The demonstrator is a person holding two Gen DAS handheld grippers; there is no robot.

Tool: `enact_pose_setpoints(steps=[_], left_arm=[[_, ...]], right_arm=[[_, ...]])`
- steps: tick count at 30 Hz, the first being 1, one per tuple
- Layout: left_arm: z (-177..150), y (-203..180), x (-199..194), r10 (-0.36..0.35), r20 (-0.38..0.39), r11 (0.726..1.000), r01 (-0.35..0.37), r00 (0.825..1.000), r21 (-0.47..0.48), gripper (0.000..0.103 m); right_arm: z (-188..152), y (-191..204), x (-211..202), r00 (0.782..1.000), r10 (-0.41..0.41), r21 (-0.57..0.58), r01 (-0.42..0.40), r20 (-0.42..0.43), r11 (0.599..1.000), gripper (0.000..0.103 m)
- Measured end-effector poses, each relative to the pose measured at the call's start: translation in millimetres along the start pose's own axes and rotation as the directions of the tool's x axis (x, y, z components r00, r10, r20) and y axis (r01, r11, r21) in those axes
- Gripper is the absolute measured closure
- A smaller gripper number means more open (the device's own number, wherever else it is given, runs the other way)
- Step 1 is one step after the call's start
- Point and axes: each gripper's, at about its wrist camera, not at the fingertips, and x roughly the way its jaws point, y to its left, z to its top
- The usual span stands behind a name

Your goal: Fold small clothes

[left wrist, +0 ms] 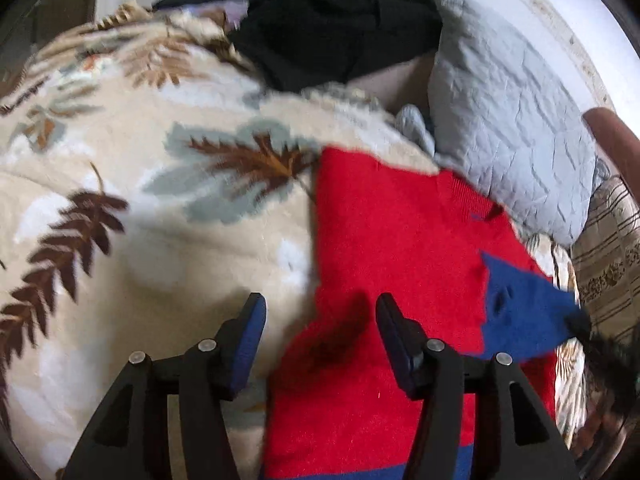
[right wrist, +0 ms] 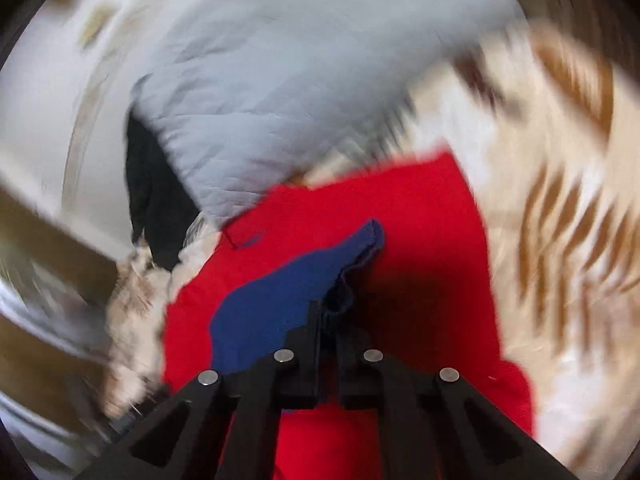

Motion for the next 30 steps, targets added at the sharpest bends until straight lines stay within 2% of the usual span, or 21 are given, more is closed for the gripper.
enact_pose_setpoints(steps=[2, 4, 5, 7, 8, 9, 10, 11, 12, 14, 17, 18, 19, 20, 21, 22, 26, 28, 30], left_arm=[[2, -6, 2, 0.014, 0.011, 1.000, -0.015, 1.000, 0.009, 0.045], [2, -10, 8, 0.014, -0.023, 1.000, -0.013, 1.000, 0.019, 0.045], [1, -13, 7, 0.008, -0.024, 1.000, -0.007, 1.000, 0.025, 0.045], [1, -18, 5, 0.028, 0.011, 0.998, -0.029, 1.000, 0.057, 0.044], [1, -20, 8, 0.049, 0.015, 0.996, -0.049, 0.999, 0.069, 0.043], [0, -20, 15, 0.073, -0.002, 0.994, -0.072, 0.997, 0.079, 0.043], [-1, -19, 24, 0.090, -0.034, 0.993, -0.088, 0.995, 0.078, 0.043], [-3, -17, 32, 0.098, -0.057, 0.992, -0.094, 0.994, 0.079, 0.043], [-5, -18, 34, 0.104, -0.042, 0.991, -0.100, 0.994, 0.093, 0.042], [-7, -22, 33, 0.119, -0.026, 0.985, -0.115, 0.993, 0.127, 0.041], [-3, -17, 26, 0.093, -0.050, 0.993, -0.089, 0.994, 0.083, 0.041], [-2, -15, 20, 0.078, -0.043, 0.995, -0.075, 0.996, 0.069, 0.041], [-3, -13, 13, 0.073, -0.036, 0.995, -0.071, 0.997, 0.070, 0.041], [-6, -11, 5, 0.072, -0.033, 0.995, -0.069, 0.997, 0.075, 0.041], [-10, -9, -4, 0.065, -0.029, 0.995, -0.063, 0.997, 0.076, 0.041], [-17, -4, -19, 0.042, -0.015, 0.997, -0.041, 0.999, 0.070, 0.041], [-57, 17, -70, -0.034, -0.016, 0.999, 0.034, 0.999, 0.039, 0.041], [-86, 27, -95, -0.064, -0.017, 0.998, 0.064, 0.998, 0.026, 0.039], [-119, 36, -114, -0.077, -0.036, 0.997, 0.078, 0.996, 0.012, 0.038]], right_arm=[[-12, -9, 4, 0.997, -0.080, -0.004, 0.080, 0.007, 0.997, 0.095], [-17, -31, 26, 0.989, -0.127, 0.048, 0.131, -0.076, 0.990, 0.092], [-19, -45, 35, 0.990, -0.066, 0.121, 0.082, -0.128, 0.989, 0.091], [-14, -49, 24, 0.995, -0.032, 0.148, 0.045, -0.089, 0.988, 0.081], [-11, -47, 16, 0.997, -0.039, 0.137, 0.048, -0.068, 0.989, 0.062], [-8, -45, 7, 0.998, -0.042, 0.133, 0.048, -0.042, 0.990, 0.033], [-7, -44, -2, 0.999, -0.045, 0.137, 0.047, -0.011, 0.989, 0.028], [-4, -40, -14, 0.999, -0.036, 0.143, 0.032, 0.028, 0.989, 0.028], [-2, -34, -19, 0.999, 0.001, 0.138, -0.007, 0.040, 0.990, 0.028], [1, -18, -24, 0.993, 0.111, 0.116, -0.116, 0.042, 0.986, 0.028], [3, 7, -8, 0.969, 0.247, 0.054, -0.246, -0.015, 0.968, 0.028], [2, 6, 0, 0.972, 0.231, 0.053, -0.230, -0.027, 0.972, 0.028], [0, -3, 15, 0.982, 0.180, 0.071, -0.176, -0.054, 0.982, 0.028], [-4, -20, 36, 0.986, 0.106, 0.128, -0.090, -0.130, 0.988, 0.028], [-9, -31, 43, 0.980, 0.113, 0.178, -0.084, -0.162, 0.981, 0.035], [-11, -37, 36, 0.982, 0.143, 0.202, -0.115, -0.126, 0.973, 0.036], [-23, -34, -34, 0.985, 0.167, 0.128, -0.162, -0.035, 0.979, 0.035], [-35, -39, -66, 0.987, 0.161, 0.098, -0.158, -0.024, 0.983, 0.035], [-63, -48, -101, 0.989, 0.144, 0.064, -0.142, -0.022, 0.988, 0.035]])
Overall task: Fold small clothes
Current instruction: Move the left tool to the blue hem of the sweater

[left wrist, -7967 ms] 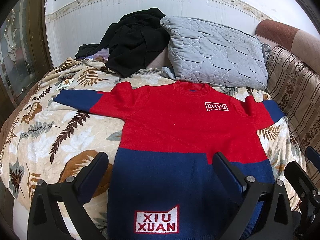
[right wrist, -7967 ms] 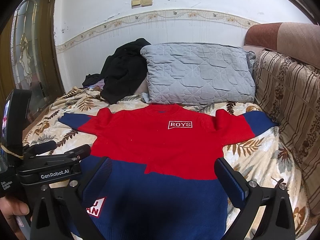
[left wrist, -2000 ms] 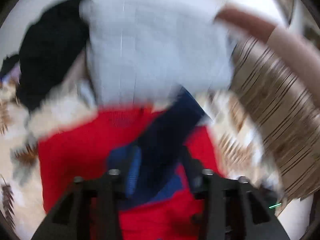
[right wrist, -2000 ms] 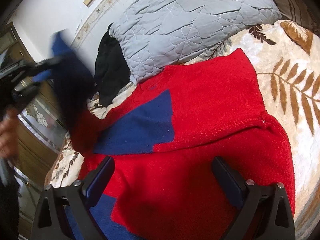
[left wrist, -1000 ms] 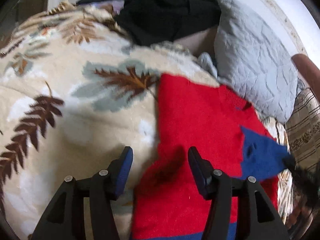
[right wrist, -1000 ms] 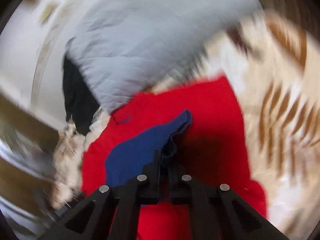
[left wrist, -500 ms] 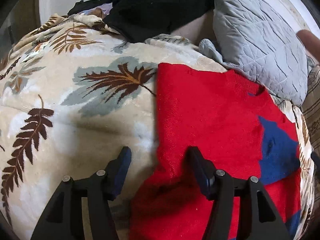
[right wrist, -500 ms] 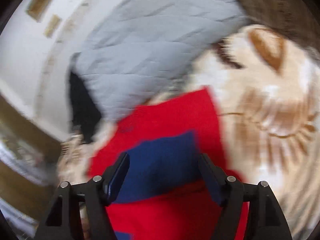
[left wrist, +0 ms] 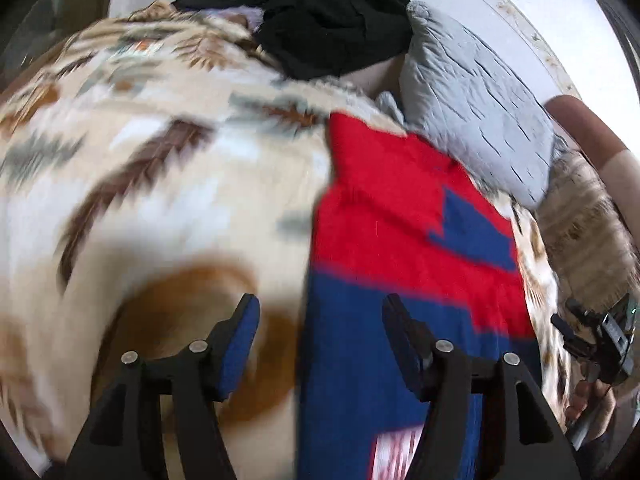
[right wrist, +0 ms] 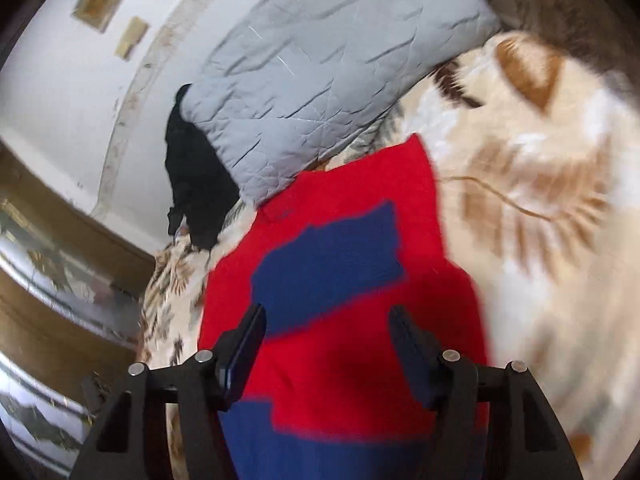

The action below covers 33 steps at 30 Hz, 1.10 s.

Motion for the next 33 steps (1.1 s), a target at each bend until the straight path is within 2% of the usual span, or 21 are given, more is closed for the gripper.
enact_pose_setpoints(steps=[4, 7, 9, 17, 23, 28, 31, 32, 33], left_arm=[[-52, 9, -14, -0.019, -0.075, 0.999, 0.016, 0.997, -0.042, 0.038], [-72, 7, -15, -0.024, -0.110, 0.999, 0.020, 0.994, -0.032, 0.038], [-79, 0, -18, -0.027, -0.121, 1.000, 0.025, 0.992, -0.018, 0.038], [-107, -15, -24, -0.057, -0.171, 0.998, 0.055, 0.984, -0.015, 0.037], [-118, -20, -22, -0.033, -0.174, 0.998, 0.042, 0.984, 0.045, 0.034], [-121, -18, -27, -0.040, -0.195, 0.999, 0.044, 0.980, 0.013, 0.034], [-125, -17, -26, -0.033, -0.192, 0.999, 0.039, 0.981, 0.026, 0.034], [-125, -18, -26, -0.028, -0.195, 0.999, 0.035, 0.980, 0.034, 0.034], [-125, -20, -25, -0.017, -0.203, 0.998, 0.027, 0.979, 0.050, 0.039]], right_arm=[[-65, -23, -41, 0.998, -0.028, 0.023, 0.029, -0.060, 0.999, 0.035], [-109, -40, -64, 0.993, -0.064, 0.070, 0.071, -0.094, 0.995, 0.034], [-128, -50, -70, 0.993, -0.058, 0.102, 0.069, -0.106, 0.992, 0.034], [-143, -54, -56, 0.988, 0.035, 0.123, -0.016, -0.151, 0.992, 0.034], [-148, -64, -53, 0.984, 0.104, 0.172, -0.078, -0.146, 0.982, 0.034], [-148, -81, -53, 0.965, 0.223, 0.261, -0.182, -0.138, 0.948, 0.024], [-148, -76, -52, 0.964, 0.217, 0.228, -0.179, -0.153, 0.957, 0.020], [-148, -71, -52, 0.965, 0.214, 0.202, -0.182, -0.151, 0.962, 0.016], [-149, -67, -51, 0.967, 0.206, 0.183, -0.178, -0.150, 0.967, 0.014]])
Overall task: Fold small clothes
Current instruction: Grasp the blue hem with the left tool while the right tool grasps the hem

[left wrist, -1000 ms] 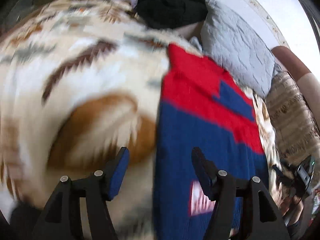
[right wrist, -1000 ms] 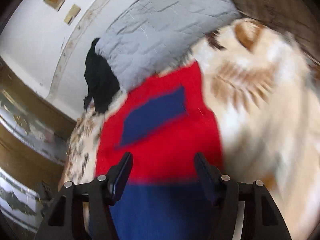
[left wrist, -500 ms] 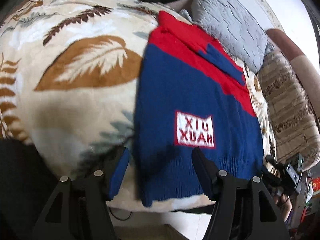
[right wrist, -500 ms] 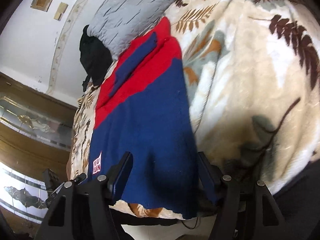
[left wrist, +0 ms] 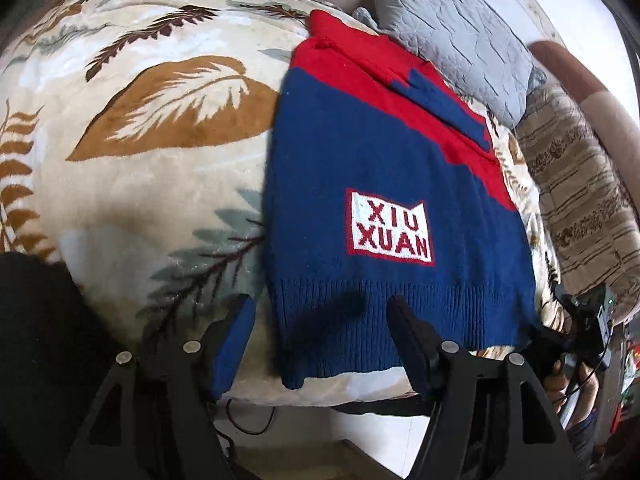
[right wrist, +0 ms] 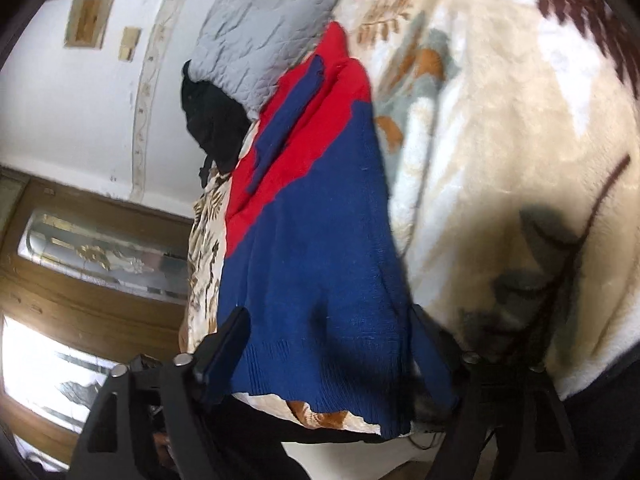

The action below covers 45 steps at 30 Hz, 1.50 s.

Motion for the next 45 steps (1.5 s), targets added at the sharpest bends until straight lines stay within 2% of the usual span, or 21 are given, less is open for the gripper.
enact_pose_setpoints(steps=[1, 2, 4, 5, 7, 8, 11, 13, 15, 17, 19, 20, 22, 23, 28, 31, 33, 36, 39, 43, 45], left_arm=[[0, -2, 1, 0.023, -0.004, 1.000, -0.023, 1.000, 0.014, 0.071], [0, -1, 3, 0.049, -0.015, 0.999, -0.049, 0.999, 0.018, 0.092], [2, 8, 4, 0.011, -0.030, 1.000, -0.012, 0.999, -0.027, 0.098], [3, 10, 2, -0.002, -0.026, 0.999, 0.001, 1.000, -0.042, 0.098], [5, 10, -9, -0.015, 0.008, 0.999, 0.015, 1.000, -0.040, 0.098], [6, 8, -16, -0.025, 0.028, 0.999, 0.026, 0.999, -0.031, 0.098], [9, 2, -34, -0.027, 0.087, 1.000, 0.026, 0.996, 0.007, 0.098], [8, 9, -20, -0.007, 0.049, 1.000, 0.007, 0.999, 0.004, 0.098], [4, 19, 3, 0.020, -0.033, 0.999, -0.021, 0.999, -0.048, 0.097], [1, 20, 2, 0.003, 0.002, 0.998, -0.003, 1.000, -0.067, 0.097], [1, 15, 2, -0.002, -0.005, 0.999, 0.002, 1.000, -0.052, 0.086], [2, 13, 2, 0.003, -0.006, 0.999, -0.003, 1.000, -0.037, 0.086], [3, 10, -1, 0.001, -0.004, 1.000, -0.001, 1.000, -0.011, 0.099], [5, 12, -6, -0.026, 0.008, 0.999, 0.026, 1.000, -0.030, 0.099], [14, 13, -60, -0.090, 0.156, 0.993, 0.100, 0.984, -0.057, 0.099], [9, 23, -41, -0.067, 0.092, 0.995, 0.074, 0.994, -0.072, 0.099], [1, 41, -8, -0.046, -0.018, 0.987, 0.043, 0.999, -0.152, 0.099], [3, 37, -24, -0.053, 0.036, 0.990, 0.057, 0.998, -0.127, 0.099], [14, 23, -46, -0.048, 0.109, 0.996, 0.055, 0.993, -0.063, 0.099], [7, 47, -13, -0.020, -0.017, 0.989, 0.017, 1.000, -0.149, 0.099], [6, 44, -28, -0.036, 0.034, 0.989, 0.040, 0.999, -0.142, 0.099]], right_arm=[[-1, 3, 2, 1.000, -0.013, -0.019, 0.013, 0.000, 1.000, 0.013], [-1, 8, 4, 0.999, -0.035, -0.051, 0.034, -0.007, 0.998, 0.013], [-1, 14, 9, 0.997, -0.068, -0.088, 0.065, -0.031, 0.994, 0.014], [0, 19, 11, 0.993, -0.105, -0.111, 0.100, -0.045, 0.989, 0.024], [3, 21, 13, 0.972, -0.223, -0.135, 0.211, -0.078, 0.968, 0.084], [3, 16, 14, 0.973, -0.202, -0.095, 0.192, -0.109, 0.977, 0.093], [0, 23, 2, 0.975, -0.201, -0.111, 0.190, -0.090, 0.975, 0.094], [-1, 23, -2, 0.983, -0.163, -0.092, 0.155, -0.082, 0.984, 0.090], [-3, 12, 10, 0.976, -0.175, -0.058, 0.169, -0.131, 0.984, 0.085], [-5, 1, 10, 0.978, -0.147, -0.008, 0.148, -0.146, 0.989, 0.081], [-4, 4, 10, 0.979, -0.136, -0.023, 0.134, -0.151, 0.991, 0.074], [-4, 4, 11, 0.979, -0.133, -0.029, 0.131, -0.156, 0.991, 0.073], [-3, 3, 13, 0.980, -0.123, -0.016, 0.122, -0.157, 0.992, 0.075], [-2, 0, 11, 0.979, -0.131, -0.010, 0.131, -0.159, 0.991, 0.096], [6, 39, -18, 0.996, -0.049, -0.033, 0.047, -0.079, 0.998, 0.095], [15, 53, -32, 0.997, -0.050, -0.081, 0.046, -0.052, 0.996, 0.095], [16, 25, -19, 0.992, -0.087, -0.028, 0.084, -0.089, 0.996, 0.095], [5, -9, -2, 0.985, -0.101, 0.066, 0.111, -0.138, 0.992, 0.095], [10, 23, -18, 0.997, -0.038, -0.023, 0.037, -0.069, 0.999, 0.095], [18, 19, -12, 0.994, -0.080, -0.030, 0.078, -0.078, 0.996, 0.095], [13, 4, -6, 0.986, -0.112, 0.022, 0.115, -0.124, 0.993, 0.095]])
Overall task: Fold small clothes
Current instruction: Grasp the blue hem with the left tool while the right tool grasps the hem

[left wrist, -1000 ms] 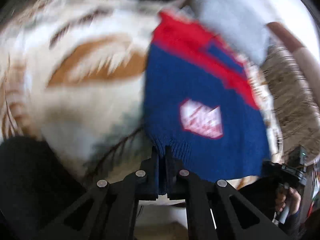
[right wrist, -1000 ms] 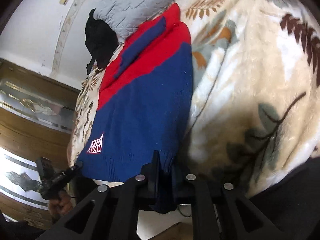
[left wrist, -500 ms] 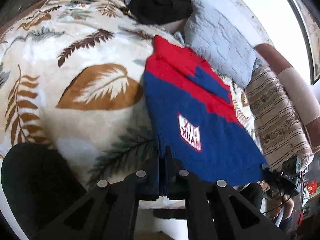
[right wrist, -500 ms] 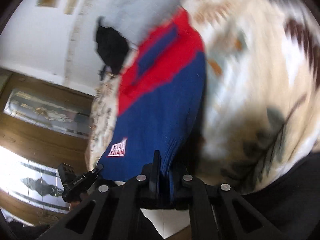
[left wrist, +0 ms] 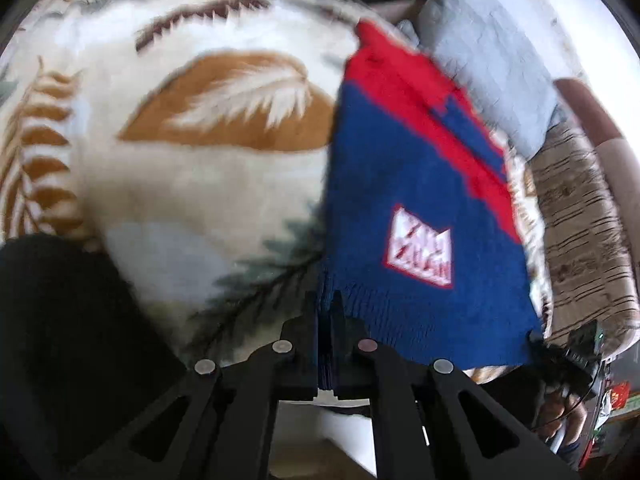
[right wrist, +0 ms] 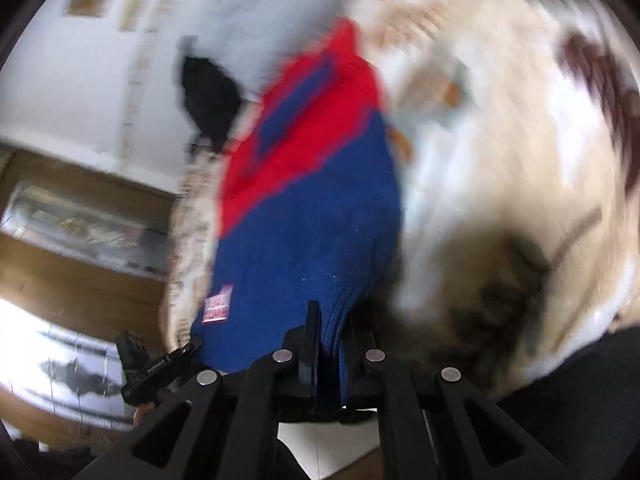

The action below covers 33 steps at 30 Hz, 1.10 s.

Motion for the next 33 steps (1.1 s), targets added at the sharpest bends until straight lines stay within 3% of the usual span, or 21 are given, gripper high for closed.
enact_pose_setpoints(steps=[1, 3, 6, 8, 11, 14, 16, 19, 22, 23, 25, 26, 27, 28, 29, 30, 32, 33], left_arm=[[1, -7, -16, -0.013, 0.044, 1.000, 0.011, 0.999, 0.029, 0.099], [2, -11, -19, 0.005, 0.047, 0.998, -0.008, 0.999, 0.065, 0.099], [0, 9, 19, 0.038, -0.095, 0.999, -0.037, 0.995, 0.002, 0.099], [2, 1, 8, 0.033, -0.057, 0.999, -0.031, 0.998, 0.037, 0.099], [9, -6, -6, 0.025, -0.013, 0.995, -0.023, 1.000, 0.102, 0.099], [21, 8, 16, 0.043, -0.121, 0.998, -0.038, 0.992, 0.040, 0.099], [42, -8, 2, -0.003, -0.062, 0.997, 0.008, 0.998, 0.077, 0.099], [104, -46, -20, -0.113, 0.051, 0.981, 0.104, 0.992, 0.163, 0.099], [180, -81, -12, -0.176, 0.151, 0.965, 0.140, 0.973, 0.224, 0.099], [207, -97, -1, -0.192, 0.188, 0.962, 0.147, 0.963, 0.231, 0.099], [251, -106, 15, -0.179, 0.261, 0.962, 0.113, 0.949, 0.249, 0.095], [279, -111, 38, -0.148, 0.290, 0.966, 0.075, 0.945, 0.247, 0.092], [294, -113, 52, -0.108, 0.293, 0.969, 0.035, 0.950, 0.244, 0.065], [311, -115, 78, -0.041, 0.273, 0.976, -0.020, 0.961, 0.218, 0.030], [319, -111, 98, -0.003, 0.250, 0.978, -0.050, 0.968, 0.204, 0.023], [324, -103, 118, 0.039, 0.228, 0.977, -0.084, 0.973, 0.195, 0.023], [317, -79, 132, 0.117, 0.204, 0.983, -0.142, 0.972, 0.114, 0.023], [308, -68, 130, 0.101, 0.203, 0.988, -0.123, 0.974, 0.097, 0.023]], right_arm=[[-2, 6, -2, 1.000, 0.013, -0.008, -0.013, 0.006, 1.000, 0.095], [-5, 24, -18, 0.998, 0.034, -0.072, -0.031, 0.044, 0.997, 0.095], [1, 13, -5, 1.000, -0.021, -0.051, 0.022, 0.007, 0.998, 0.095], [1, -7, 14, 0.998, -0.039, 0.037, 0.041, -0.059, 0.998, 0.095], [3, 9, 7, 1.000, -0.001, -0.022, 0.000, -0.024, 1.000, 0.095], [12, -2, 19, 0.997, -0.033, 0.003, 0.033, -0.067, 0.999, 0.095], [18, -8, 21, 0.996, 0.004, 0.050, 0.001, -0.093, 0.999, 0.095], [52, 21, 7, 0.994, 0.097, -0.012, -0.097, -0.044, 0.995, 0.095], [115, 53, 0, 0.983, 0.177, -0.084, -0.173, 0.038, 0.981, 0.095], [152, 72, -2, 0.974, 0.207, -0.120, -0.196, 0.094, 0.973, 0.095], [202, 90, -3, 0.956, 0.235, -0.166, -0.207, 0.176, 0.964, 0.095], [240, 97, 3, 0.940, 0.244, -0.169, -0.207, 0.237, 0.964, 0.091], [262, 97, 10, 0.933, 0.244, -0.156, -0.208, 0.265, 0.965, 0.089], [284, 96, 23, 0.933, 0.231, -0.145, -0.197, 0.277, 0.970, 0.079], [310, 89, 43, 0.948, 0.147, -0.124, -0.115, 0.283, 0.985, 0.042], [317, 78, 51, 0.951, 0.075, -0.080, -0.053, 0.300, 0.995, 0.009], [316, 52, 71, 0.955, -0.008, -0.017, 0.014, 0.296, 1.000, 0.008], [312, 43, 70, 0.957, -0.016, -0.004, 0.018, 0.290, 1.000, 0.008]])
